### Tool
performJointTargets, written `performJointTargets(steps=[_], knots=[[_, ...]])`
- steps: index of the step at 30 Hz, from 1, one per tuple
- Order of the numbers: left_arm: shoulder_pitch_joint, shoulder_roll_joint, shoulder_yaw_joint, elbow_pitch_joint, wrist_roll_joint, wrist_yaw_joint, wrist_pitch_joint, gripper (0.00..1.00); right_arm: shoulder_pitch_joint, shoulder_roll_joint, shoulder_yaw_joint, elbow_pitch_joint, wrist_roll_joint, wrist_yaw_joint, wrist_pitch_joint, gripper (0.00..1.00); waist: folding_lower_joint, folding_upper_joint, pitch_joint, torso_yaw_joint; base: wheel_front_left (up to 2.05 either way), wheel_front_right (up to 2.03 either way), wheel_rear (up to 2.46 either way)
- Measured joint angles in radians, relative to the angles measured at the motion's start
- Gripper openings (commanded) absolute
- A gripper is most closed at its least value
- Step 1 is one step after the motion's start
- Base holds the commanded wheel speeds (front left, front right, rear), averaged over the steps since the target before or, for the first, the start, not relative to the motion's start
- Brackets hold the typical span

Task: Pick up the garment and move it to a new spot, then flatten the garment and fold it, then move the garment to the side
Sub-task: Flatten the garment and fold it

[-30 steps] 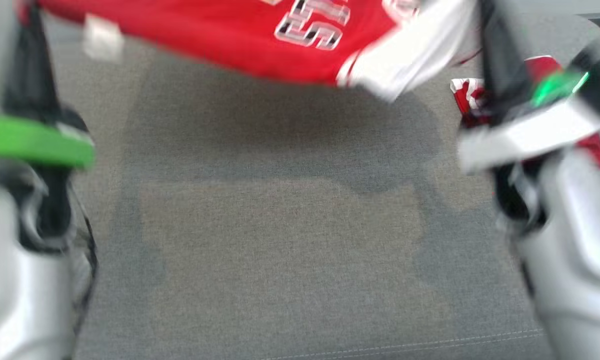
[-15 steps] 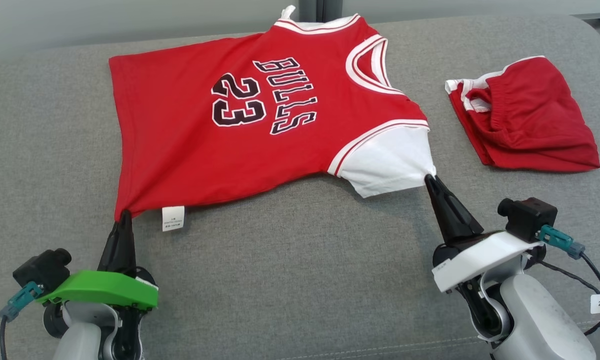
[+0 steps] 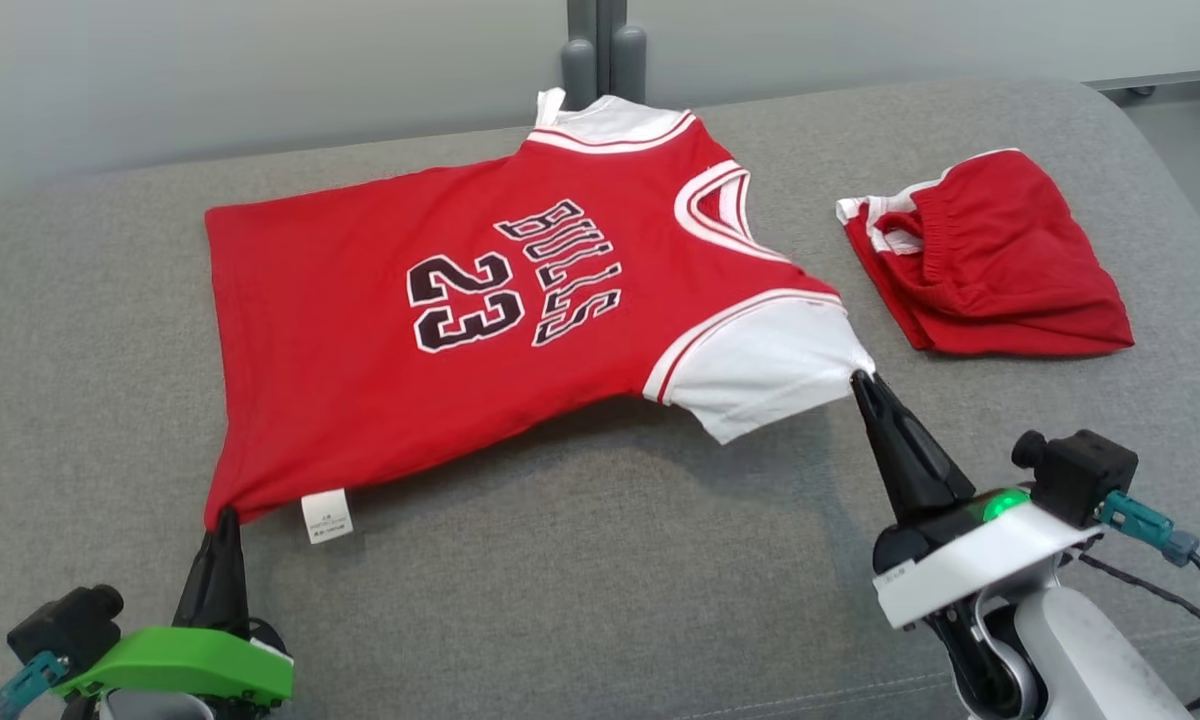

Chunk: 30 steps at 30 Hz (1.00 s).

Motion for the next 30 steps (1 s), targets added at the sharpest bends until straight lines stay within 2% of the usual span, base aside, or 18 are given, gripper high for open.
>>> performJointTargets(steps=[7, 14, 21, 30], knots=[[0.051, 0.007, 0.040, -0.046, -0.007, -0.004, -0.012, 0.00, 0.076, -0.028, 0.035, -0.095, 0.032, 0.001, 0.037, 0.00, 0.0000, 0.0000, -0.014, -0.044, 0.00, 0.00, 0.00], [0.077, 0.013, 0.035, -0.089, -0.002, -0.009, -0.015, 0.00, 0.126, -0.054, 0.047, -0.184, 0.045, 0.006, 0.066, 0.00, 0.0000, 0.0000, -0.013, -0.061, 0.00, 0.00, 0.00], [0.097, 0.009, -0.015, -0.105, 0.013, -0.011, -0.017, 0.00, 0.204, -0.082, 0.012, -0.126, 0.079, 0.002, 0.094, 0.00, 0.0000, 0.0000, -0.012, -0.048, 0.00, 0.00, 0.00], [0.140, 0.011, -0.038, -0.078, 0.026, -0.011, -0.016, 0.00, 0.267, -0.067, 0.035, -0.013, 0.126, -0.003, 0.130, 0.00, 0.0000, 0.0000, -0.010, -0.007, 0.00, 0.00, 0.00]])
